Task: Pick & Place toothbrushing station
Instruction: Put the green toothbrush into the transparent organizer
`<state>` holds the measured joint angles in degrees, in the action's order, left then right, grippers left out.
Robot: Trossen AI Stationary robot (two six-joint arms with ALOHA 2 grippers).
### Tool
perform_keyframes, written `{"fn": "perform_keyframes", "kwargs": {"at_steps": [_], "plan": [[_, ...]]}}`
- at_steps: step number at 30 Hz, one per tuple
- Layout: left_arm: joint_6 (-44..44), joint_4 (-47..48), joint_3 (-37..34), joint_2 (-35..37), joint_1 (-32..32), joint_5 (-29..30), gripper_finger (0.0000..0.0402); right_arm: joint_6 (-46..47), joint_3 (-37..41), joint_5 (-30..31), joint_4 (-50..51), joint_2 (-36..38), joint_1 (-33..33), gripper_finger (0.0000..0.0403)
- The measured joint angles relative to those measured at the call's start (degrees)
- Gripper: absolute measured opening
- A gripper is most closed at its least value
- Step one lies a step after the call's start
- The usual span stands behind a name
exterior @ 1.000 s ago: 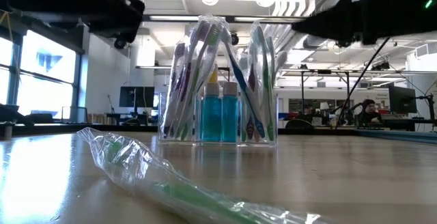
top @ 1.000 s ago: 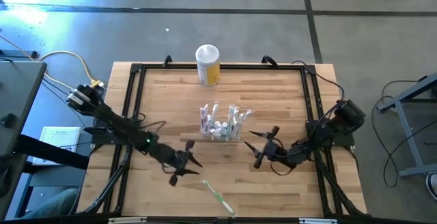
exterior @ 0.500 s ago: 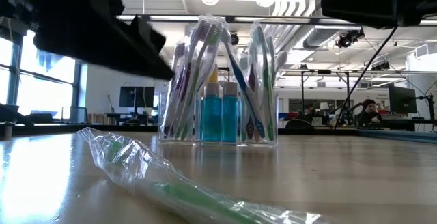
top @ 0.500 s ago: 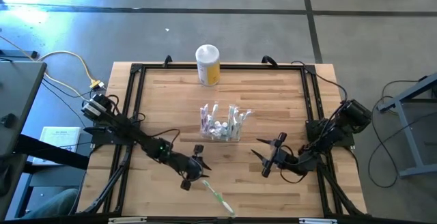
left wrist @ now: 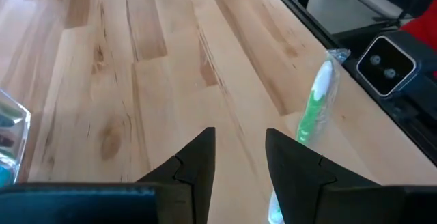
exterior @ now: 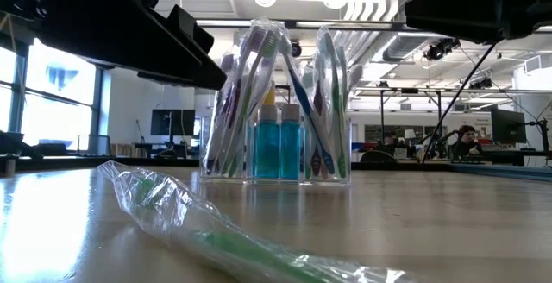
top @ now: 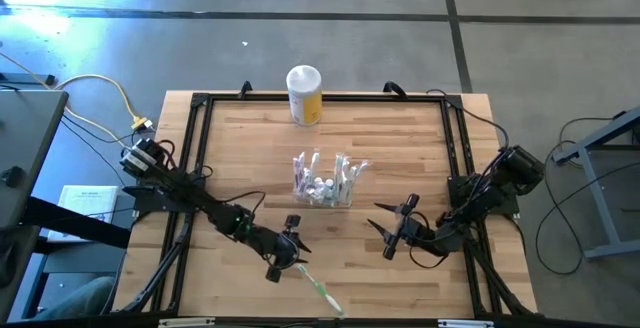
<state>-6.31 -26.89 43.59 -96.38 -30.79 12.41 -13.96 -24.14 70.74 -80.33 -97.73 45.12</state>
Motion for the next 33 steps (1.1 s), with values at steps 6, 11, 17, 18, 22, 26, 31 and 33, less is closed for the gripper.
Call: {"fn": "perform_keyframes", "kwargs": {"at_steps": [6,11,17,18,22,26,31,33], "plan": [[0.22,0.12,0.0,0.0,0.03,0.81,0.0125,0.83,0.0,0.31,0.49,0.0,0.0,0.021],[3.42,0.46,0.0,0.0,0.03,-1.53,0.0125,0.86,0.0,0.3,0.5,0.0,0.0,0.021],[6.28,1.9,-0.02,0.0,0.01,-4.1,0.015,0.84,0.0,0.3,0.5,0.0,0.0,0.021],[6.06,2.01,0.0,0.0,0.02,-4.11,0.0157,0.84,0.0,0.3,0.49,0.0,0.0,0.021],[4.9,4.74,0.0,0.0,0.01,-4.02,0.0179,0.79,0.0,0.3,0.58,0.0,0.0,0.021],[3.8,10.87,-0.07,0.0,0.01,-4.14,0.0182,0.79,0.0,0.3,0.89,0.0,0.0,0.021],[2.9,9.04,-0.04,-0.93,0.03,-6.75,0.0182,1.89,0.0,0.3,1.29,0.0,0.0,0.021],[3.08,7.87,-0.07,-2.08,0.03,-7.53,0.0182,4.23,0.0,0.27,2.88,0.0,0.0,0.021]]}}
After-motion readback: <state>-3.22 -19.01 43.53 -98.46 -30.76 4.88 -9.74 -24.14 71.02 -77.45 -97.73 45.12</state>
